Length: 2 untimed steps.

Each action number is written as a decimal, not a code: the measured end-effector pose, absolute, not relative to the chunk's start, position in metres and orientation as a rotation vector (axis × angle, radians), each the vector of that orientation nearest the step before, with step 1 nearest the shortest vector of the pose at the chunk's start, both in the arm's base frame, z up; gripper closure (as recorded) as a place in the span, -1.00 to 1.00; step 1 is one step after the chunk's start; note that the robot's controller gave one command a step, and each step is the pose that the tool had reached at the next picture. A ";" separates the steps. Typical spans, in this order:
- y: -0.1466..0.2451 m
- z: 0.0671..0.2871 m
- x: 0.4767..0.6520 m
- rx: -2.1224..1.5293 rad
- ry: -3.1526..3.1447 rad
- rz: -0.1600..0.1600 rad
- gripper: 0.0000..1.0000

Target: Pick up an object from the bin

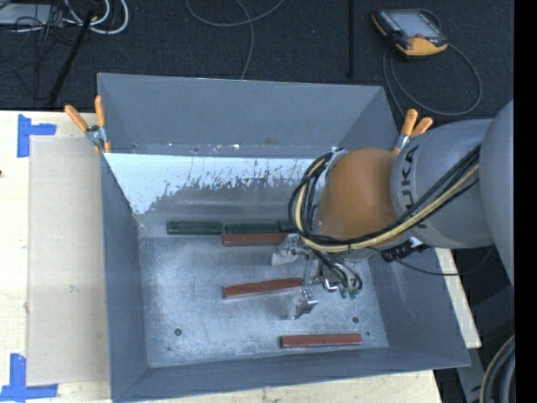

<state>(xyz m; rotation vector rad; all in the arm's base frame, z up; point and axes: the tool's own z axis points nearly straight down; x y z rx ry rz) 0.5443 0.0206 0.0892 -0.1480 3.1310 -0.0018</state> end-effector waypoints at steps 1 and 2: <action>0.031 0.080 0.576 -0.417 3.119 0.002 1.00; 0.031 0.080 0.576 -0.416 3.119 0.002 1.00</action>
Offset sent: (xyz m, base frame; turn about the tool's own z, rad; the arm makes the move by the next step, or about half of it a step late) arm 0.0000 0.0000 0.0000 0.0000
